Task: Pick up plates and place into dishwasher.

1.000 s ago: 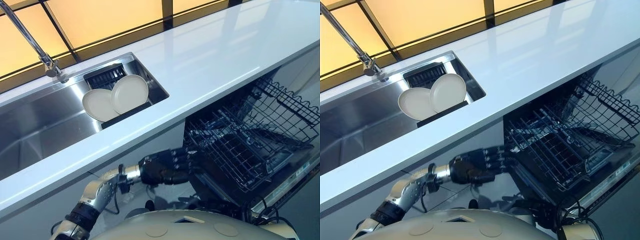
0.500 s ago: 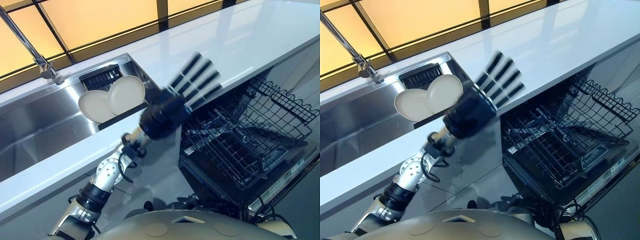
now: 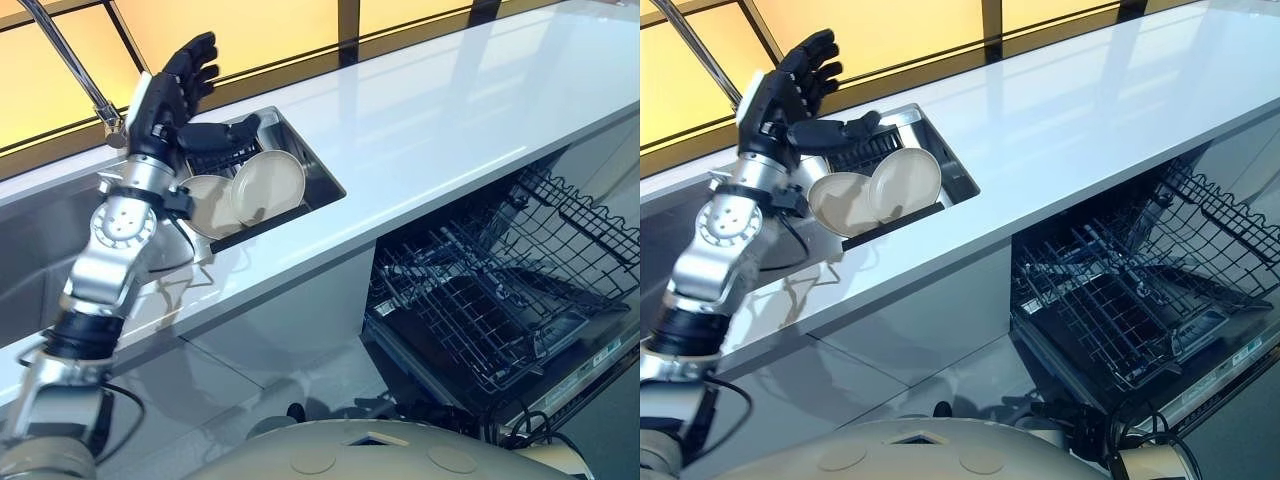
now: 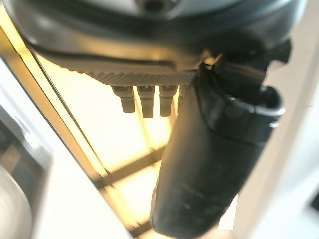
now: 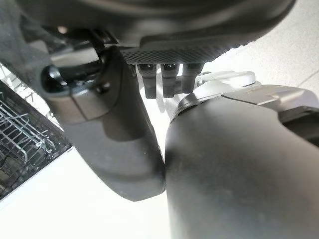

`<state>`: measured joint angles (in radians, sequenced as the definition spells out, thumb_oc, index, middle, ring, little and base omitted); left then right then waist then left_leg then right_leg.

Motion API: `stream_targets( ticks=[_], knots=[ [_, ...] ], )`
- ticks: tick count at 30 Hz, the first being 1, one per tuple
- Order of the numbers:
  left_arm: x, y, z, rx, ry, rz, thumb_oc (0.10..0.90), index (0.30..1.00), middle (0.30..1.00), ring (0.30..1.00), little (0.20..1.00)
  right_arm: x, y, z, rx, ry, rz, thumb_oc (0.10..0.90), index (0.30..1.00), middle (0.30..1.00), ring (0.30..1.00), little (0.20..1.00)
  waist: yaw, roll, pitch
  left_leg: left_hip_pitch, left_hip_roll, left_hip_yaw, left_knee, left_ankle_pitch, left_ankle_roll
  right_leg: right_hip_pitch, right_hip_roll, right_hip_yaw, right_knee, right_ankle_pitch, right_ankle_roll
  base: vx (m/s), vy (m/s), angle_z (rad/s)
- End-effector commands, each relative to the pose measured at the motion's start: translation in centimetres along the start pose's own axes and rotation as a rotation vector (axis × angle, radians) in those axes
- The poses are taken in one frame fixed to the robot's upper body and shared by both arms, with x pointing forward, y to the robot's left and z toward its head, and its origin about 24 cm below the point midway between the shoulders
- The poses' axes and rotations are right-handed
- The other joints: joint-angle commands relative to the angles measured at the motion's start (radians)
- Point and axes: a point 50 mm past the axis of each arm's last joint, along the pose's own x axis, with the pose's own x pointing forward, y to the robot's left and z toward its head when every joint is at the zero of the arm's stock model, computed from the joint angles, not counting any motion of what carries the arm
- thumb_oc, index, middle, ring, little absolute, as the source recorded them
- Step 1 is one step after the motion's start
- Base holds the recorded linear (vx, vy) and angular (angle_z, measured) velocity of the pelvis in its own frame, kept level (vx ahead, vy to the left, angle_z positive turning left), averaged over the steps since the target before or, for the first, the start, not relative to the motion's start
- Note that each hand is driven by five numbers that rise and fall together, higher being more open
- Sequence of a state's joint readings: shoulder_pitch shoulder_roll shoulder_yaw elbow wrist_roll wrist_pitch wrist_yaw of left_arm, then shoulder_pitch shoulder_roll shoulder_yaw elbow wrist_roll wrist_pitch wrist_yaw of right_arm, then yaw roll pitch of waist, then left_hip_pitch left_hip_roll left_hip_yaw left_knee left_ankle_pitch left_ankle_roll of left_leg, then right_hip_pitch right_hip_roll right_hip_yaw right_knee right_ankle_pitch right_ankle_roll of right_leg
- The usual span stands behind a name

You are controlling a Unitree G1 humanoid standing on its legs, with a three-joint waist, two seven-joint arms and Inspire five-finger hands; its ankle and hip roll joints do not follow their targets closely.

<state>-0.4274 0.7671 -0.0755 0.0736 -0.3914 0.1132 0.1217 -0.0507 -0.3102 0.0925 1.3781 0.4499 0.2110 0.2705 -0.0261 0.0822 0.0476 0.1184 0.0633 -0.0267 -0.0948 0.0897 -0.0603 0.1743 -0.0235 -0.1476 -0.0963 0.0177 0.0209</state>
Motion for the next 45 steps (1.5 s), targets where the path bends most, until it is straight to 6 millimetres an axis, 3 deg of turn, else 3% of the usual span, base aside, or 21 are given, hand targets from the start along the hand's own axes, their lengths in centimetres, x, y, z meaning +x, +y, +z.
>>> stream_targets(
  ticks=[1, 8, 17, 29, 38, 45],
  knots=[
    [3.5, 3.5, 5.4, 0.149, -0.153, 0.096, 0.8, 0.9, 0.9, 0.9, 0.9, -0.2, -0.6, -0.3, -0.019, 0.052, -0.011, 0.8, 0.9, 0.9, 0.9, 0.9, -0.02, 0.008, -0.034, 0.029, -0.104, 0.049, 0.01, -0.108, 0.082, -0.05, 0.049, 0.021, 0.102, -0.089, 0.003, 0.02, 0.051, -0.01],
    [5.7, 5.5, 3.5, 0.255, 0.043, 0.095, 0.8, 0.9, 0.9, 0.9, 0.9, -0.4, -1.2, -0.2, -0.049, 0.048, -0.035, 0.8, 0.9, 0.9, 0.9, 0.9, -0.052, 0.02, -0.033, 0.028, -0.103, 0.07, 0.01, -0.106, 0.077, -0.061, 0.047, 0.034, 0.11, -0.083, 0.014, 0.03, 0.055, -0.01],
    [7.4, 6.0, 2.8, 0.406, 0.21, 0.085, 0.8, 0.9, 0.9, 0.9, 0.9, -0.7, -2.3, -0.8, -0.049, 0.063, -0.066, 0.8, 0.9, 0.9, 0.9, 0.9, -0.103, 0.017, -0.015, 0.027, -0.106, 0.104, 0.008, -0.112, 0.08, -0.076, 0.041, 0.046, 0.108, -0.064, 0.035, 0.05, 0.043, -0.03],
    [7.6, 5.2, 1.1, 0.374, 0.327, 0.065, 0.8, 0.9, 0.9, 0.9, 0.9, -0.9, -3.0, -1.5, -0.08, 0.061, -0.055, 0.8, 0.9, 0.9, 0.9, 0.9, -0.14, 0.007, 0.011, 0.007, -0.12, 0.129, 0.008, -0.113, 0.086, -0.099, 0.032, 0.073, 0.081, -0.027, 0.06, 0.02, 0.027, -0.07],
    [6.8, 3.3, -1.8, 0.217, 0.517, -0.177, 0.8, 0.9, 0.9, 0.9, 0.9, -0.7, -2.1, -0.2, -0.069, 0.027, -0.05, 0.8, 0.9, 0.9, 0.9, 0.9, -0.146, 0.014, 0.024, 0.005, -0.124, 0.146, 0.008, -0.114, 0.093, -0.109, 0.024, 0.075, 0.089, -0.027, 0.067, -0.01, 0.011, -0.02],
    [5.9, 4.3, -2.8, 0.211, 0.58, -0.226, 0.8, 0.9, 0.9, 0.9, 0.9, -0.7, -2.2, -0.3, -0.04, 0.023, -0.058, 0.8, 0.9, 0.9, 0.9, 0.9, -0.137, 0.02, 0.027, 0.002, -0.128, 0.143, 0.01, -0.112, 0.096, -0.111, 0.023, 0.067, 0.094, -0.03, 0.069, 0.0, 0.002, 0.0]
  ],
)
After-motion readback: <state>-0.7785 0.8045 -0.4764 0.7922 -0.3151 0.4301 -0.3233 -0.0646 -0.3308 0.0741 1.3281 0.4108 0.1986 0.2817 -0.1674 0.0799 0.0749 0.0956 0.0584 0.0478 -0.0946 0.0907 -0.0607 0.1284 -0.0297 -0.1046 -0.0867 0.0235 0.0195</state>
